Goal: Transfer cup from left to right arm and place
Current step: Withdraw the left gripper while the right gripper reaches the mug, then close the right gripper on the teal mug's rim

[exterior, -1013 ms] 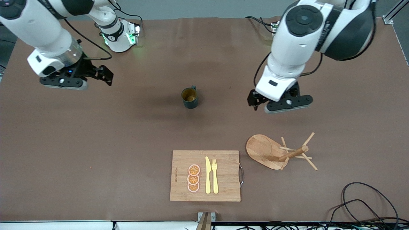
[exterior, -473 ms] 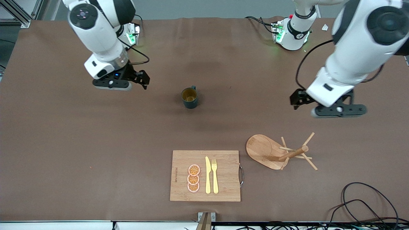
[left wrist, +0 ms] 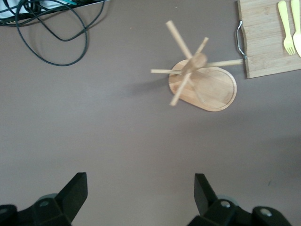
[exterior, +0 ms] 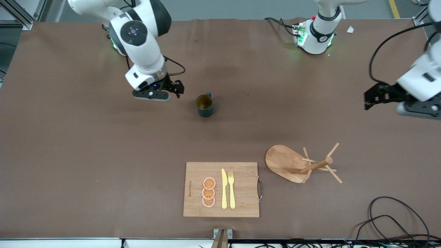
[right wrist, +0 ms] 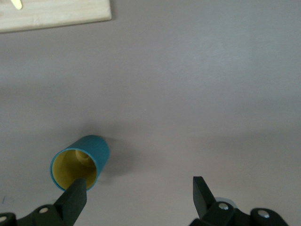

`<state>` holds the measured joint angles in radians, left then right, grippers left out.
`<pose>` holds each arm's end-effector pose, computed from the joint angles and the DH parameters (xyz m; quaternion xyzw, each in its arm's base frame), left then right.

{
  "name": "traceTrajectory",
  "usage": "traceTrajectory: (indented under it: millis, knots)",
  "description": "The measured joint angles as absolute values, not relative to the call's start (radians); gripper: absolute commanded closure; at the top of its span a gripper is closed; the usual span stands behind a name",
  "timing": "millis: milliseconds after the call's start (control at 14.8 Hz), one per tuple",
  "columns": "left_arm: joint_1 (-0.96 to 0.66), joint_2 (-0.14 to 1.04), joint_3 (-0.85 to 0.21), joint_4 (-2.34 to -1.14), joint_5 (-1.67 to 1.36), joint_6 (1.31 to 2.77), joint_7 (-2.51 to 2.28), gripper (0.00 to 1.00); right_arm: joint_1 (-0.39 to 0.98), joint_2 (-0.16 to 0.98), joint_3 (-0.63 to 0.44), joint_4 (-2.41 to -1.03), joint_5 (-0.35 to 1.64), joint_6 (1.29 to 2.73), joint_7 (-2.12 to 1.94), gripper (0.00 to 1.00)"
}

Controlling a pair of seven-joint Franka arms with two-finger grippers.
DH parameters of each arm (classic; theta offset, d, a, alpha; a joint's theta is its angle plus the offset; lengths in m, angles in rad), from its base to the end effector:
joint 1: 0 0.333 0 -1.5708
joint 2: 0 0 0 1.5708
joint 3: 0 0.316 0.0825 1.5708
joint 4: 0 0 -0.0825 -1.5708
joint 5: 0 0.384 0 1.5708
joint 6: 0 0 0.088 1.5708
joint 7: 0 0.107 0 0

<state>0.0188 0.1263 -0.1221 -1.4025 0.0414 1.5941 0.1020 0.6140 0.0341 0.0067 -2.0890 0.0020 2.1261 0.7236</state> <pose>0.5942 -0.0520 0.6342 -0.9942 0.1015 -0.0331 0.0130 0.4488 0.3210 0.4080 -0.9986 0.0520 -0.0006 0.0017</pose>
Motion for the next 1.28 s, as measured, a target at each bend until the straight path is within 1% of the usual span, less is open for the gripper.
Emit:
traceTrajectory:
  millis: [203, 405, 810, 1148, 1283]
  knots:
    - [0.02, 0.105, -0.069, -1.403, 0.033, 1.581, 0.125, 0.0, 0.643, 0.069, 0.006, -2.121, 0.002, 2.216, 0.73, 0.0]
    - [0.018, 0.103, -0.066, -1.404, 0.033, 1.583, 0.12, 0.0, 0.665, 0.097, 0.006, -2.185, 0.002, 2.34, 0.754, 0.0]
    - [0.033, 0.111, -0.061, -1.421, 0.032, 1.612, 0.119, 0.0, 0.737, 0.177, 0.006, -2.201, 0.002, 2.449, 0.84, 0.0]
    - [0.039, 0.117, -0.06, -1.421, 0.032, 1.623, 0.119, 0.0, 0.756, 0.233, 0.005, -2.219, 0.001, 2.535, 0.855, 0.0]
    - [0.039, 0.117, -0.061, -1.421, 0.032, 1.624, 0.119, 0.0, 0.772, 0.258, 0.005, -2.223, 0.001, 2.57, 0.868, 0.05]
